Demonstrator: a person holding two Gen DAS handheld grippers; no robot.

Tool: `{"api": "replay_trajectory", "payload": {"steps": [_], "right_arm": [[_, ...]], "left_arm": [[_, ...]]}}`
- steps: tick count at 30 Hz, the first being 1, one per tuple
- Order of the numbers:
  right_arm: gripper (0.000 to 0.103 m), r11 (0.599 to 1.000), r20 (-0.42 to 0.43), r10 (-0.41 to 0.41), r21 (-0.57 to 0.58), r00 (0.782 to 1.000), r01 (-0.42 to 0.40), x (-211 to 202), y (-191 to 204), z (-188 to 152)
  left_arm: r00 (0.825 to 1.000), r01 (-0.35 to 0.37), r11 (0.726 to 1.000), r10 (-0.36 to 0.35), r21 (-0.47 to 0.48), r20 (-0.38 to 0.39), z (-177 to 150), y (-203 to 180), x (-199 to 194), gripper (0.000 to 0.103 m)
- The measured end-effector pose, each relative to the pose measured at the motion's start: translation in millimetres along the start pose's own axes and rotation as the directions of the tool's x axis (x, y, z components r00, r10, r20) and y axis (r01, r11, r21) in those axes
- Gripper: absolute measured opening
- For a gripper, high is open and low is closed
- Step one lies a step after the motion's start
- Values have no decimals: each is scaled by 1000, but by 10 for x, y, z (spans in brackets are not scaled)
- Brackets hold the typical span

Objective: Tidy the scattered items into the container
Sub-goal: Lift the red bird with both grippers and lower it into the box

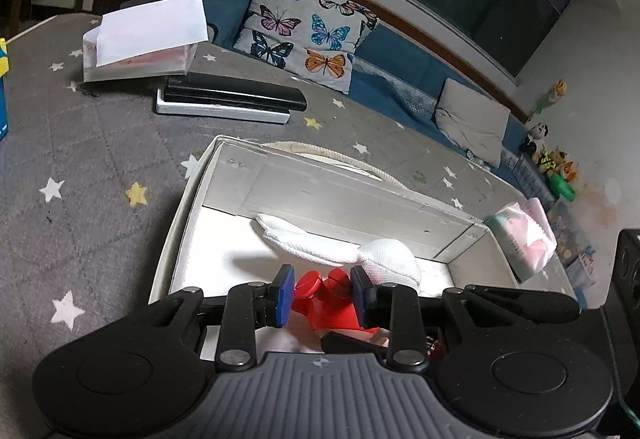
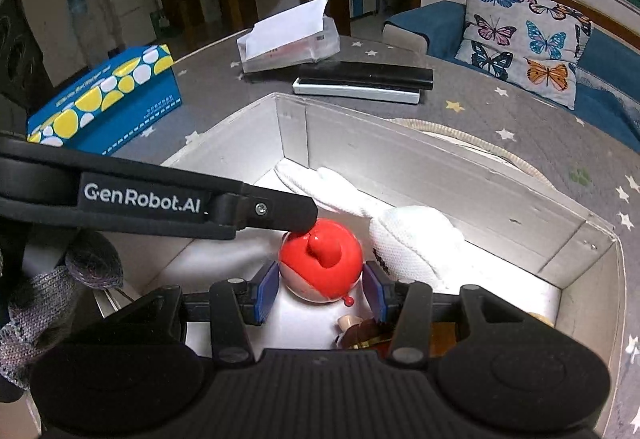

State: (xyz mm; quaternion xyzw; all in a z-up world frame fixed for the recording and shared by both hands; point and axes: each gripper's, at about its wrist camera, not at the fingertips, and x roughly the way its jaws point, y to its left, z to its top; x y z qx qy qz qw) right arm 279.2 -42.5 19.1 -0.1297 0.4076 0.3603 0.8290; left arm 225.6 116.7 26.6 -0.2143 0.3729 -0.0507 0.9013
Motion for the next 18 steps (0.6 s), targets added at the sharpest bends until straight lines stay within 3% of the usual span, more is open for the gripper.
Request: {"api": "replay_trajectory", "payload": {"steps": [18], "right_arm": [[54,1000,43,-17,-20,999,18,-89,30,-74]], "left_arm": [[1000,2,1000,-2,-11,9,-8,9,-77,33]]}}
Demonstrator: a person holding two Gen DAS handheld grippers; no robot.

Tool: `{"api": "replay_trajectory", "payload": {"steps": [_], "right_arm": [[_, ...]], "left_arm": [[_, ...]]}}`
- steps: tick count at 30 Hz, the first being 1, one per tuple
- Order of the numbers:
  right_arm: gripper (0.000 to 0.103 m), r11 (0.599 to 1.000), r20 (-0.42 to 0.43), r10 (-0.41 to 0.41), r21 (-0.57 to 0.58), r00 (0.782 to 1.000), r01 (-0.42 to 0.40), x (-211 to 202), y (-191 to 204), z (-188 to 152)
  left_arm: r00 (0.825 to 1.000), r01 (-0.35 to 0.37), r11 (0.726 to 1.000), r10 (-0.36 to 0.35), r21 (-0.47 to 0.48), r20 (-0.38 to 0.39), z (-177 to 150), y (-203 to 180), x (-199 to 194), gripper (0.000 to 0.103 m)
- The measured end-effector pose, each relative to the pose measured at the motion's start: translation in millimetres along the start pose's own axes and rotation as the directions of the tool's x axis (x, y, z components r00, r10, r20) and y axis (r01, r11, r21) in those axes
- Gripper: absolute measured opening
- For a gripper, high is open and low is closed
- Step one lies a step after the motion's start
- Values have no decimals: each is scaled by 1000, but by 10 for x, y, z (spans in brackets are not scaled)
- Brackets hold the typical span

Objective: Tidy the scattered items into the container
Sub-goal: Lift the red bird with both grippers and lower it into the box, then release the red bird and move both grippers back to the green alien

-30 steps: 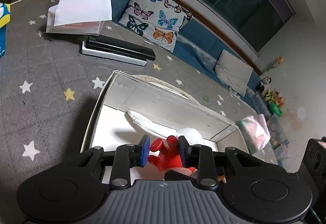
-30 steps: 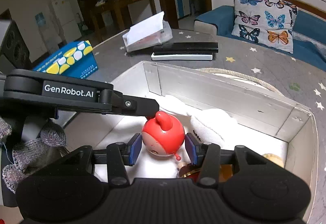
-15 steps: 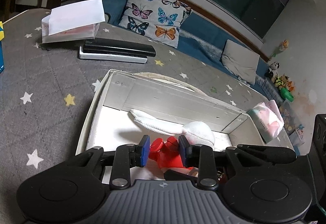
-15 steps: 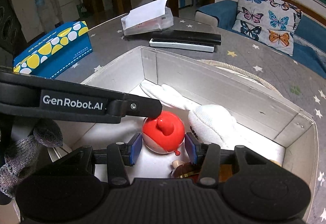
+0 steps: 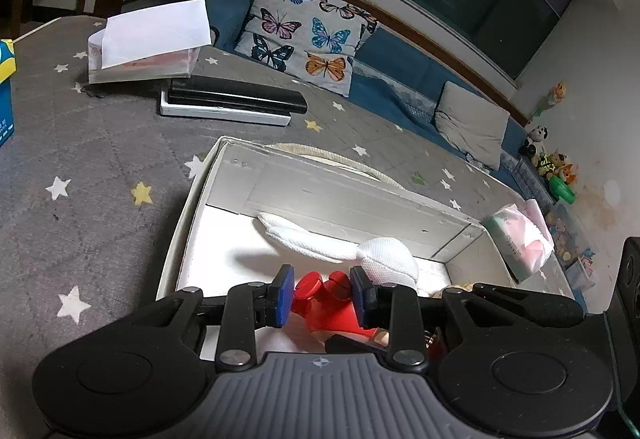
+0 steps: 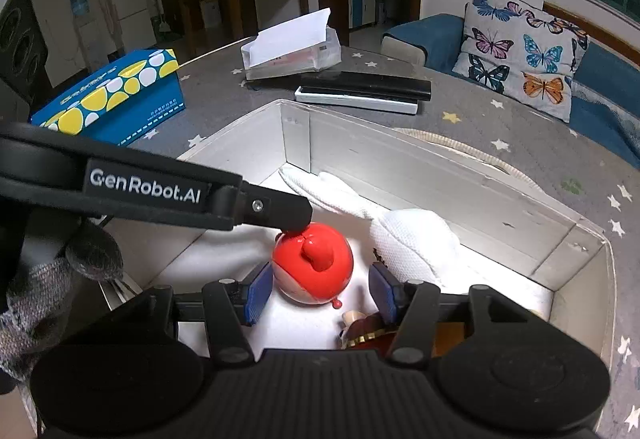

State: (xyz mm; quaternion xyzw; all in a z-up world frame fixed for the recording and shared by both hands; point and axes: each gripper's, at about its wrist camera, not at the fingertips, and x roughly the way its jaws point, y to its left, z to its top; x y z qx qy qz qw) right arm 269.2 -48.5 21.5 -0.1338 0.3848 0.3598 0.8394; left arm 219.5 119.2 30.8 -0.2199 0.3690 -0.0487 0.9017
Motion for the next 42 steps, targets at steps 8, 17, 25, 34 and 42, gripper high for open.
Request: {"api": "replay_trajectory", "payload": {"steps": [8,17,25,34,42], "right_arm": [[54,1000,12,-3,8,1000,3,-19,9,-13],[55,1000,32,-1,21,999,0,-92,15,-24],[55,1000,52,-7,16,999,6,-197,64,-28],[55,1000,69,-15,13,997,14,-329,118,-61],[55,1000,110,-18,7,994,17,-564,180,-107]], "left_arm": [[1000,-4,1000,4,-16,13,11,14,-58,34],[999,-4,1000,5,-22,32,1,3,-169,34],[999,-4,999,6,-34,54,-28,10,-315,34],[997,-1,999,4,-32,76,-72,-26,-481,34],[994,8,1000,-6,-21,106,-171,-91,-717,34]]}}
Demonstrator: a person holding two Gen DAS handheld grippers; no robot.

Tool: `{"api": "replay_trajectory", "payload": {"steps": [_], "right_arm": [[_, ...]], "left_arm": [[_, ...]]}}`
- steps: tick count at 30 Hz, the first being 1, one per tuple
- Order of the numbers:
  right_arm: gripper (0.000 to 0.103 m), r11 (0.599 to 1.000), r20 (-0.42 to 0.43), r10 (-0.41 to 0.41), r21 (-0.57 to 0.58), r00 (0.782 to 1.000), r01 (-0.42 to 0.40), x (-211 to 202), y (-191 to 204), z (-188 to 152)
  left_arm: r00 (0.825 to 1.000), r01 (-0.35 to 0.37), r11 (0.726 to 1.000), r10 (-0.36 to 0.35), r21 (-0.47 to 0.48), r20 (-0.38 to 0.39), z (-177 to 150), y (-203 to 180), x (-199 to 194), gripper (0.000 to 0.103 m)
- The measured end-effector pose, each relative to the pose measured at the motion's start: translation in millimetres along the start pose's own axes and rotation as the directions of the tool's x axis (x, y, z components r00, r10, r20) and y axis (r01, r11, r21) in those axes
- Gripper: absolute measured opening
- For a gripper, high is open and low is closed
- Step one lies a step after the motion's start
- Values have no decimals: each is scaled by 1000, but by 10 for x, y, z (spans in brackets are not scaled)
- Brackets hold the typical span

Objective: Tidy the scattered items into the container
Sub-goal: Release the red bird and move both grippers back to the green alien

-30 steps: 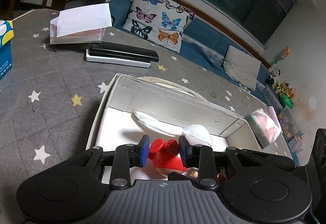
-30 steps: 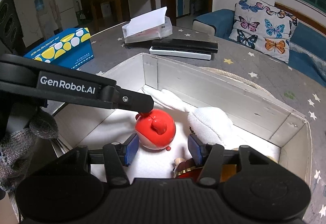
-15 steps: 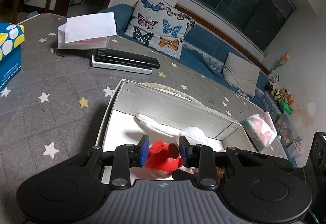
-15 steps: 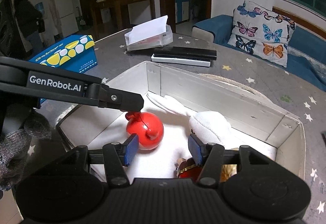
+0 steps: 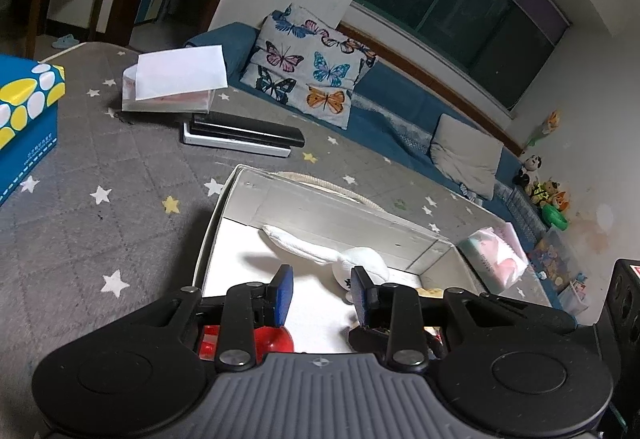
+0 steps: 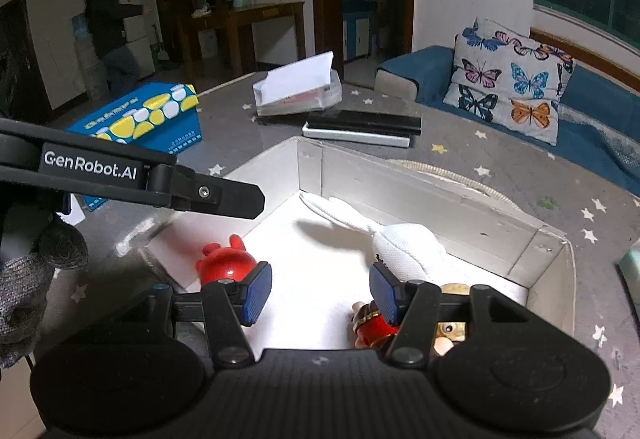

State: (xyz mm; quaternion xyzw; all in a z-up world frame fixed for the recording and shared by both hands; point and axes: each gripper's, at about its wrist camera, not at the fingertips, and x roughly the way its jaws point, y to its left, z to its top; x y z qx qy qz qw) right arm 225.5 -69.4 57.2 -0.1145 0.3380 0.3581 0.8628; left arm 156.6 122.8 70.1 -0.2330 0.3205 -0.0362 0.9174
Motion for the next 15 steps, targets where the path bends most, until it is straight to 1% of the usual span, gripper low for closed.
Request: {"api": "replay_trajectory", "payload": {"steps": [2,3,4,6,15], "right_arm": [[55,1000,16,2,-3,1000,-1,-88,23,-21],[57,1000,22,3,-4,1000,-3,-132,35,-36],[60,1000,28,3,-7,1000,-3,-175,47,-55],[62,1000,40,-1,-15,999,1,-250,78,-95],[63,999,76,16,-40,997,-13,-543,212,-327]], "left_arm": [[1000,1,1000,-1,4,5,-34,-16,-68,34],[1000,1,1000,-1,7,9,-56,-24,-106,34],[1000,2,1000,-2,8,12,-77,-31,-142,34],[1000,6,1000,-6,9,18,-119,-38,-212,34],[999,18,1000,-19,8,38,-316,-52,-481,34]]}}
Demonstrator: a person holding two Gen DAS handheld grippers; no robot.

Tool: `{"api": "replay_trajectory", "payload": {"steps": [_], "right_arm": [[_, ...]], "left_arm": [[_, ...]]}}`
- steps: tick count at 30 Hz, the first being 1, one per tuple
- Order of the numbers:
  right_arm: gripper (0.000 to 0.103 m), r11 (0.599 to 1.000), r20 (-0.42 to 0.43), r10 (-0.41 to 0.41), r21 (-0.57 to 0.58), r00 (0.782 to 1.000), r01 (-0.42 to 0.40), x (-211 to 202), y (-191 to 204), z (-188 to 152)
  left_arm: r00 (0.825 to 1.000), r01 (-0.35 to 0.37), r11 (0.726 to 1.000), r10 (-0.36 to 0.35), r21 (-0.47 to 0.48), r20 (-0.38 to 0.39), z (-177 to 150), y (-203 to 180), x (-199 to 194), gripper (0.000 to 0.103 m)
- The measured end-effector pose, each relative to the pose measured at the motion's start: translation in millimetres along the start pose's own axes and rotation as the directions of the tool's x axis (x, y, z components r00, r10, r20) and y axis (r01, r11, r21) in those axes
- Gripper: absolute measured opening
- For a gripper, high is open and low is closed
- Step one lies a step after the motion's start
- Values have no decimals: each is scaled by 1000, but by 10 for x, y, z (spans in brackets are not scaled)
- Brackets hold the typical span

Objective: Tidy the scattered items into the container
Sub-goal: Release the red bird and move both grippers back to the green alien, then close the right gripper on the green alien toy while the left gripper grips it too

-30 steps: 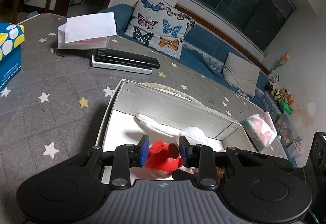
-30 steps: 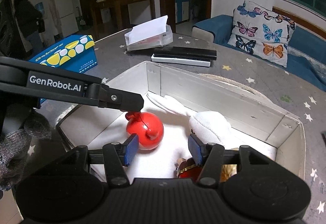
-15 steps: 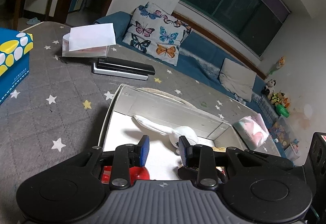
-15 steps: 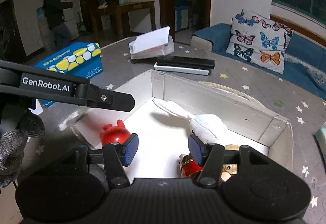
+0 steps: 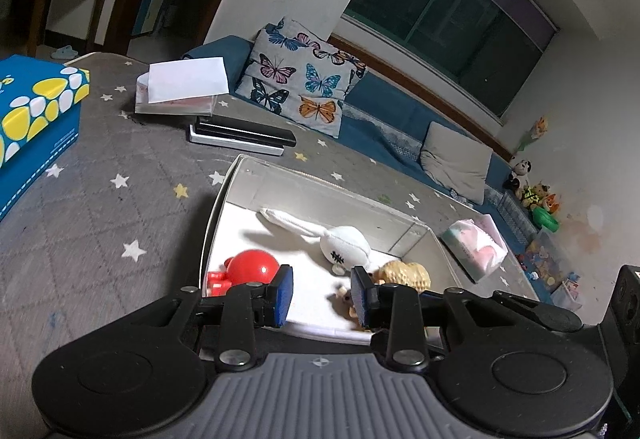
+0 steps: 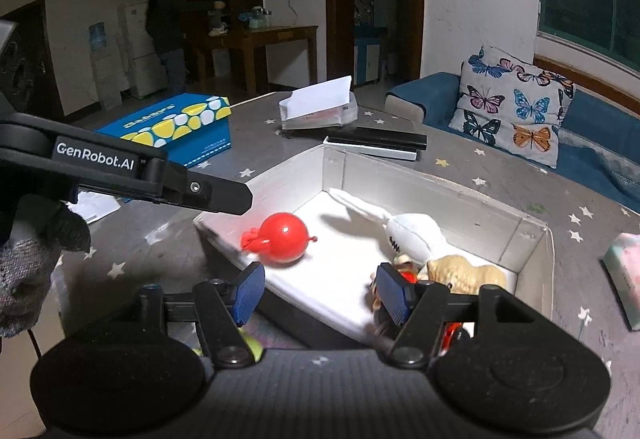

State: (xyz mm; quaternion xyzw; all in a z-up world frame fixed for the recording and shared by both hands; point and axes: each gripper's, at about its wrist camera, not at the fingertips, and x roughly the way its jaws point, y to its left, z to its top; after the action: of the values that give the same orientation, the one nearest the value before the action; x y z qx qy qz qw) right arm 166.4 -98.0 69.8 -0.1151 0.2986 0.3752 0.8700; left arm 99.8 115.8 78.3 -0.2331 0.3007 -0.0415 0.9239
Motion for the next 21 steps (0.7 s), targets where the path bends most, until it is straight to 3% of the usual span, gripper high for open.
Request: {"api": "replay_trajectory", "payload": {"steps": [18,21], "right_arm": [[70,999,13,24,-34,1000,-24,-239,235,-450],[76,999,8,31,-34,999,-31,-231,273,-511]], "left_arm": [[999,-24,1000,23,-9,-36,-334,18,-109,34],[998,-27,1000,27,-7,-48,-380,15,-98,34]]}}
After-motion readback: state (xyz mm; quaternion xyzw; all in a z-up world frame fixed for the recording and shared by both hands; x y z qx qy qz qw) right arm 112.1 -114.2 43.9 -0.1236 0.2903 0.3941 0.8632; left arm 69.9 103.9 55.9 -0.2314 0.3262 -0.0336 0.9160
